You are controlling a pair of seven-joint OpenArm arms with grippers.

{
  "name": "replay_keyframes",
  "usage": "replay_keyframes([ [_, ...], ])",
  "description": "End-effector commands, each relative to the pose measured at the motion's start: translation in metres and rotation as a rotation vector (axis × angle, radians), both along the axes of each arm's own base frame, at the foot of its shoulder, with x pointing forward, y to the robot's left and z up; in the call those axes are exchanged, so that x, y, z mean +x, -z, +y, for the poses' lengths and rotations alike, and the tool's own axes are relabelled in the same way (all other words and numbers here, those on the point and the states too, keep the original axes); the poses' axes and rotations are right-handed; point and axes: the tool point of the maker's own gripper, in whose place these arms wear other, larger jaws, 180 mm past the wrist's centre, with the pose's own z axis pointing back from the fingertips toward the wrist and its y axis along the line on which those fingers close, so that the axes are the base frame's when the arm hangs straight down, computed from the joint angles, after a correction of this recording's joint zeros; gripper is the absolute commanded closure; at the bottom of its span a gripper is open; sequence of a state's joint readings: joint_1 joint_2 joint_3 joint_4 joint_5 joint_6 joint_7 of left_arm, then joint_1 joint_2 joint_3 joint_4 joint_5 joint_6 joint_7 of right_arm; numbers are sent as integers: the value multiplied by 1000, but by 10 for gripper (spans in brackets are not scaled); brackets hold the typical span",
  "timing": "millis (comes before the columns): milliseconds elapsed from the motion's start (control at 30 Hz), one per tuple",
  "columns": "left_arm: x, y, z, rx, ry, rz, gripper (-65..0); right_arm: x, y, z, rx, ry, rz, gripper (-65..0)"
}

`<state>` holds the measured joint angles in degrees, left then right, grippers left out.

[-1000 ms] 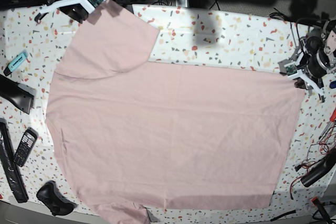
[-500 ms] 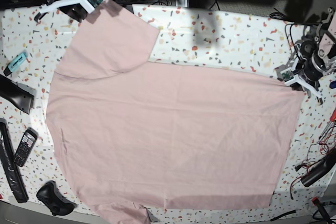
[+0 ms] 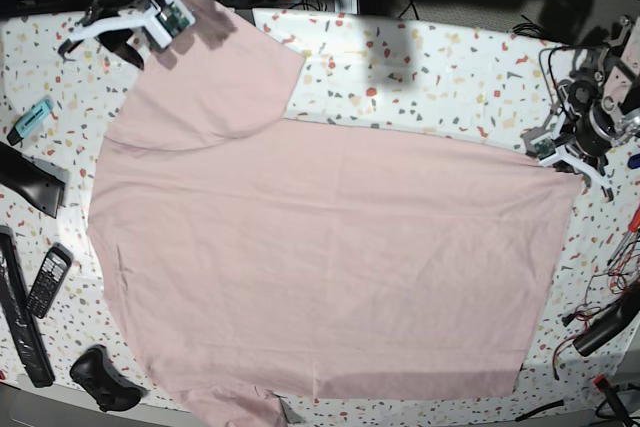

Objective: Fold the T-shirt properly
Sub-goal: 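Grasp the shirt's shoulder corners with both grippers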

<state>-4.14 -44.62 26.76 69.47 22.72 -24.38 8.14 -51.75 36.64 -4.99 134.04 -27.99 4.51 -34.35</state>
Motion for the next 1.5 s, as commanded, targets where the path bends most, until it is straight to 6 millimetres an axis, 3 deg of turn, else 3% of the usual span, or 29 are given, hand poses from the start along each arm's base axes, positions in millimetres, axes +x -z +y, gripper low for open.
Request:
replay_keyframes([
  [0, -10, 3, 19, 66, -20, 52, 0, 8, -10, 2, 6, -11, -44, -210],
  [300, -10, 3, 19, 65, -21, 52, 0, 30, -18, 2, 26, -18, -98, -210],
  [733, -15, 5, 35, 160, -86, 78, 0, 27, 40, -33, -128, -69, 32, -209],
  [900, -14, 16, 10, 110, -84, 81, 0, 39, 36, -30, -146, -115, -3, -209],
  [1033, -14, 25, -19, 49, -79, 83, 0, 26, 53, -21, -173, -238, 127, -209],
  [1133, -13, 29, -35, 14, -69, 81, 0, 30, 53, -28, -209, -259, 141, -209],
  [1367, -13, 30, -41, 0, -68, 81, 0, 47, 77, -54, -244, -246, 198, -210],
  [1467, -13, 30, -41, -1, -67, 80, 0, 52, 88, -55, -258, -264, 223, -210],
])
